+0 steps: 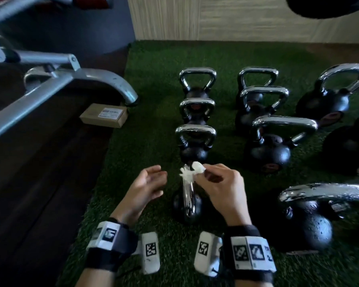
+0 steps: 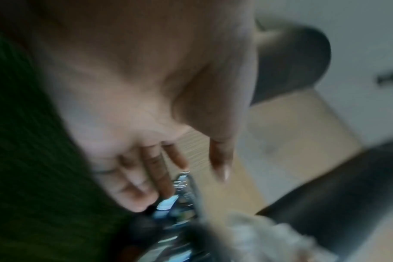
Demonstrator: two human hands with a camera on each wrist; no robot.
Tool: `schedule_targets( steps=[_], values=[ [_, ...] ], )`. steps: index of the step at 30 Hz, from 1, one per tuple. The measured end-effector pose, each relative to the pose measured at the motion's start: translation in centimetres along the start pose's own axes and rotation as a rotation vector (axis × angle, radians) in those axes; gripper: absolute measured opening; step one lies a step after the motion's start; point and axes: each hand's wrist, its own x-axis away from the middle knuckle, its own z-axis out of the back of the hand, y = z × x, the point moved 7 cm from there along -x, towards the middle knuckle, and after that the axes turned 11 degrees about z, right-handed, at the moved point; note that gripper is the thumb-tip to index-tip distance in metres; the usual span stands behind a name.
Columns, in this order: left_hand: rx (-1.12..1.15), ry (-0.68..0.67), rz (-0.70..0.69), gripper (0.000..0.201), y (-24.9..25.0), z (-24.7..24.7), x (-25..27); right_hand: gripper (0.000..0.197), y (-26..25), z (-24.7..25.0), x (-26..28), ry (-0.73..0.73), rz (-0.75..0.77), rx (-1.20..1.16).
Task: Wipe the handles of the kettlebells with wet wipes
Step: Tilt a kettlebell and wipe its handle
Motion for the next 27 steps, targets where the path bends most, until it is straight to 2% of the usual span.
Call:
schedule_targets(
  steps=[2, 4, 6, 7, 9, 10, 13, 17, 20, 24, 27],
  values=[
    [-0.405, -0.057, -0.036, 0.093, -2.8, -0.7, -0.3, 0.010, 2.5, 1.3, 0.0, -0.020, -0.127, 0.090],
    [-0.705, -0.091, -0.070, 0.115, -5.5, -3.3, -0.3, 0.008, 4.6, 2.0, 0.0, -0.068, -0.278, 0.147],
    [-0.806, -0.029, -0.176, 0.131, -6.7, -5.9, -0.9, 0.008, 6.2, 2.0, -0.3, -0.111, -0.380, 0.155],
    [-0.792, 0.042, -0.199, 0.132, -6.8, -6.6, -1.2, 0.005, 6.6, 1.7, -0.6, -0.124, -0.400, 0.148],
    [-0.750, 0.177, -0.224, 0.115, -6.3, -7.0, -1.3, 0.005, 7.2, 0.9, -0.9, -0.154, -0.392, 0.137],
    [-0.737, 0.201, -0.245, 0.104, -6.0, -7.2, -1.2, 0.006, 7.5, 0.4, -1.1, -0.166, -0.373, 0.135],
    [-0.677, 0.167, -0.262, 0.082, -6.4, -6.7, -1.8, 0.010, 8.3, -1.5, -1.3, -0.163, -0.361, 0.094],
    [-0.545, 0.061, -0.180, 0.077, -7.1, -5.0, -3.3, 0.020, 8.9, -4.9, -1.3, -0.256, -0.417, 0.013],
    [-0.486, 0.003, -0.191, 0.073, -6.6, -5.2, -3.7, 0.012, 9.1, -6.6, -1.2, -0.301, -0.430, 0.011],
    [-0.463, -0.012, -0.152, 0.068, -6.6, -4.9, -4.2, 0.012, 9.1, -7.2, -1.8, -0.297, -0.429, 0.057],
    [-0.461, -0.043, -0.141, 0.063, -6.3, -4.7, -4.4, 0.015, 8.3, -7.5, -2.8, -0.221, -0.364, 0.041]
  ],
)
